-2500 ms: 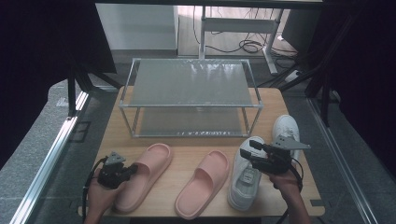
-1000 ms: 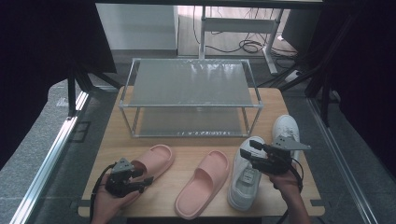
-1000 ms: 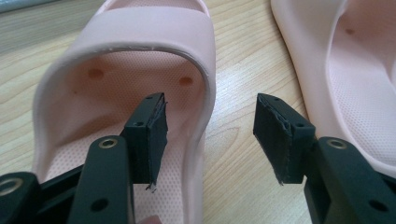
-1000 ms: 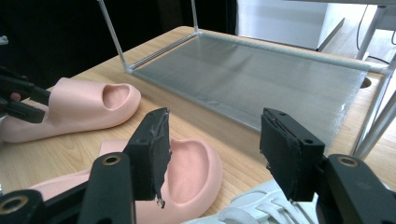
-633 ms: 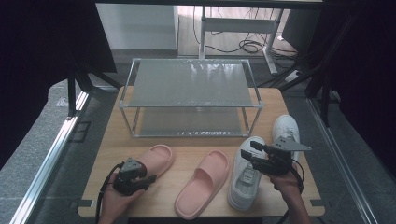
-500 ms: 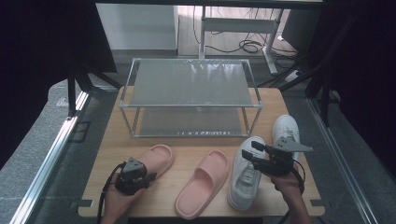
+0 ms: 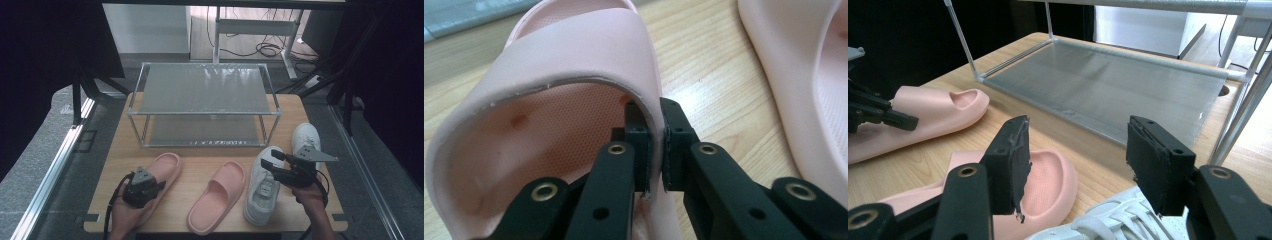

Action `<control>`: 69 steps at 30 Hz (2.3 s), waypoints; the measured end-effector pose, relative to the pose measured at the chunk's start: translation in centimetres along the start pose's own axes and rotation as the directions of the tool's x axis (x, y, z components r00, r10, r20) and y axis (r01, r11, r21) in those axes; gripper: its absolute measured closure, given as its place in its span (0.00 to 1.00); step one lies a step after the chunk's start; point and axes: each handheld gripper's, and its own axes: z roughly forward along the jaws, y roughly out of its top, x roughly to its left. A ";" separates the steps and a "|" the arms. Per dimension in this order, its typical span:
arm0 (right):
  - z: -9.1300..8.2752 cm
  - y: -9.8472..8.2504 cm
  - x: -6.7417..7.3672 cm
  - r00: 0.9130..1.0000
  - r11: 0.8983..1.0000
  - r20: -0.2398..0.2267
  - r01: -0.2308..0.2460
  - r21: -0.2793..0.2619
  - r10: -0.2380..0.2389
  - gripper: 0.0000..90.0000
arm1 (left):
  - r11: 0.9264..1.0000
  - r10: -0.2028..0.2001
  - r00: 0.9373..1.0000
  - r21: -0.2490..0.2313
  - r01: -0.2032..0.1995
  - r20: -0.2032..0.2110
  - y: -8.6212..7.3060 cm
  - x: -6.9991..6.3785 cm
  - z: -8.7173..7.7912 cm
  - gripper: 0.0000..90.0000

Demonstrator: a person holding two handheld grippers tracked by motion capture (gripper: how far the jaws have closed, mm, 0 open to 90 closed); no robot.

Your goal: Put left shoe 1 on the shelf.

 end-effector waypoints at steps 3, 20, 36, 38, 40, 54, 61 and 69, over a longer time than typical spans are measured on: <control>0.0 0.1 0.0 1.000 1.000 -0.001 0.001 -0.004 -0.001 0.49 | 1.000 -0.004 1.000 -0.025 0.004 -0.009 0.8 0.1 -0.6 0.94; -0.3 0.3 -0.4 1.000 1.000 -0.005 -0.009 -0.017 0.009 0.49 | 0.997 0.024 0.997 -0.070 -0.029 -0.078 8.7 1.2 3.7 0.94; -0.2 0.1 -0.5 1.000 1.000 -0.004 -0.014 -0.011 0.014 0.49 | 0.994 0.047 0.984 -0.088 -0.063 -0.171 12.1 1.8 11.0 0.94; -0.1 0.0 -0.5 1.000 1.000 -0.006 -0.015 -0.009 0.015 0.49 | 0.994 0.044 0.983 -0.093 -0.061 -0.178 12.4 1.7 11.6 0.94; 0.1 -0.1 -0.5 1.000 1.000 -0.008 -0.015 -0.006 0.015 0.49 | 0.994 0.037 0.983 -0.092 -0.054 -0.180 12.8 1.7 12.1 0.94; 0.3 -0.2 -0.4 1.000 1.000 -0.012 -0.016 0.001 0.016 0.49 | 0.994 0.030 0.973 -0.099 -0.054 -0.227 12.9 2.0 15.3 0.93; 0.2 -0.2 -0.4 1.000 1.000 -0.015 -0.019 -0.001 0.019 0.49 | 0.993 0.030 0.967 -0.102 -0.057 -0.253 13.2 2.0 15.4 0.80; 0.3 -0.3 -0.4 1.000 1.000 -0.011 -0.018 0.004 0.018 0.49 | 0.993 0.028 0.977 -0.105 -0.052 -0.211 13.4 1.2 13.5 0.50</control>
